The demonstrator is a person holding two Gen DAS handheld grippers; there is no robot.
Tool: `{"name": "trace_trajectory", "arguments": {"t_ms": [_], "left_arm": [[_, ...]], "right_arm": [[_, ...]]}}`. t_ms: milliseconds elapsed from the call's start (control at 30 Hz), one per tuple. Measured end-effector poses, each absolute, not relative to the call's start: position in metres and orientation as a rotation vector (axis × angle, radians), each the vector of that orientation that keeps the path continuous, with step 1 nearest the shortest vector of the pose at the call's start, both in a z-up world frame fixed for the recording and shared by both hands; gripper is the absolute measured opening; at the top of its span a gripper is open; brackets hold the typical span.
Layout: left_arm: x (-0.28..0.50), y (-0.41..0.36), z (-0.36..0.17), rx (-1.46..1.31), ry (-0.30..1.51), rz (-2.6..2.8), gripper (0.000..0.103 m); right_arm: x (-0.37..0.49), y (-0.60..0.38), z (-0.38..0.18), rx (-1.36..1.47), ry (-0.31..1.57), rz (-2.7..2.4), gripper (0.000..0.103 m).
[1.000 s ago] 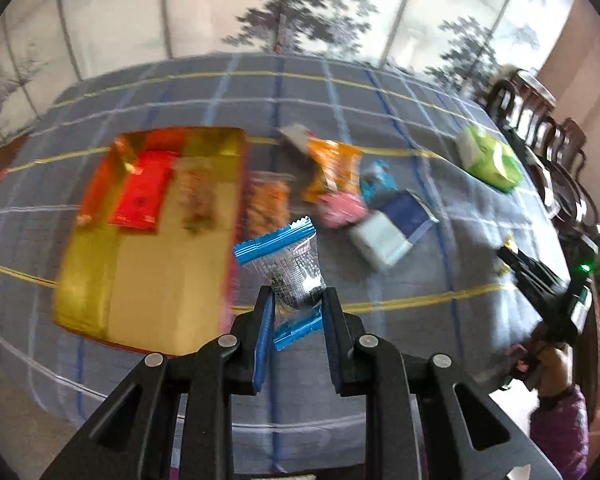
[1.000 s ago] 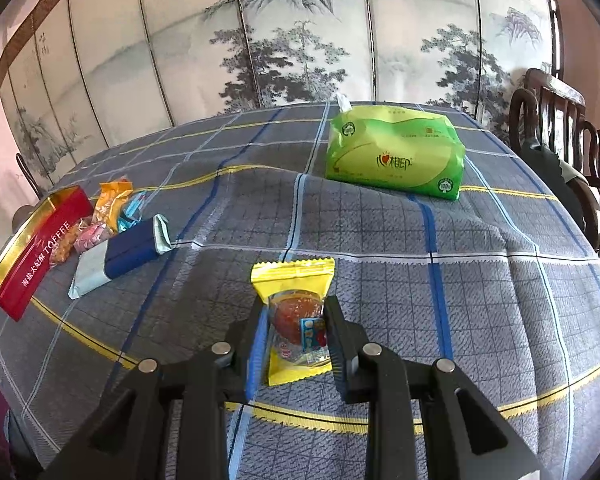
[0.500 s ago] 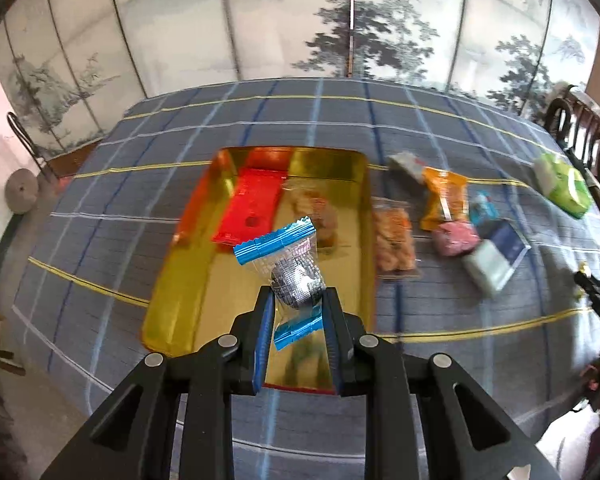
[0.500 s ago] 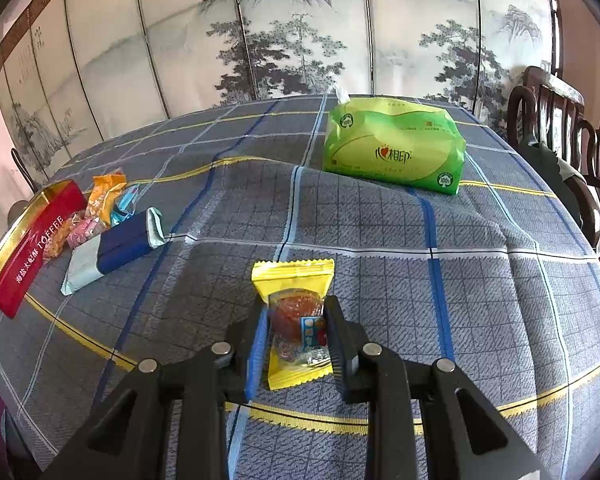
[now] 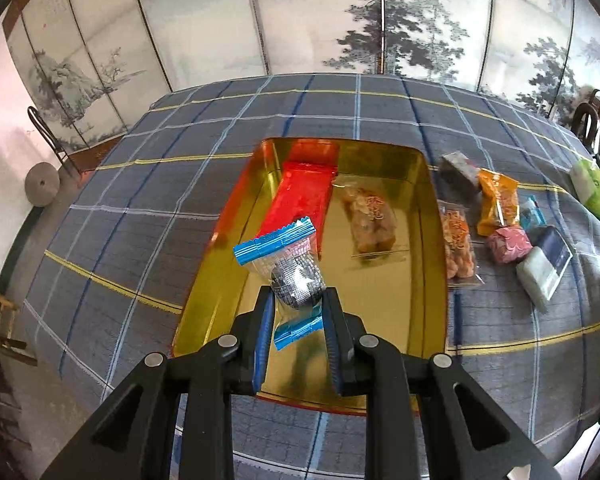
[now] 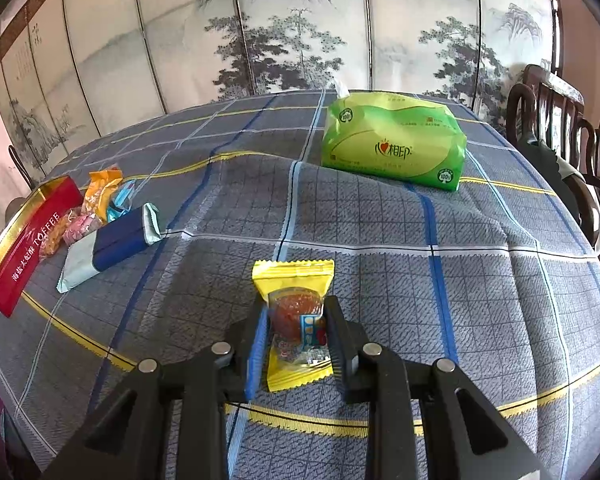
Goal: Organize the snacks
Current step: 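Carry the blue-strip packet into the gold tin and open the left tool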
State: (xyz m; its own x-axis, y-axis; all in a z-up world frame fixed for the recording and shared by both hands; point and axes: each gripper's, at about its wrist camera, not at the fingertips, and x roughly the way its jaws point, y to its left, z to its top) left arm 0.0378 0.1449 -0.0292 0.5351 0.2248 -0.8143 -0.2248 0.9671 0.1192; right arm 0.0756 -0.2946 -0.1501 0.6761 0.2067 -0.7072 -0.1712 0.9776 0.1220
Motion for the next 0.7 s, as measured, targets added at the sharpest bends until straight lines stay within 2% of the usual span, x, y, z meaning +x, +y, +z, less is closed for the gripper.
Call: {"name": "trace_trajectory", "arguments": {"t_ms": [700], "left_arm": [[0.042, 0.171, -0.044, -0.025, 0.983, 0.327, 0.021]], "right_arm": [[0.076, -0.295, -0.15, 0.047, 0.801, 0.213, 0.028]]}}
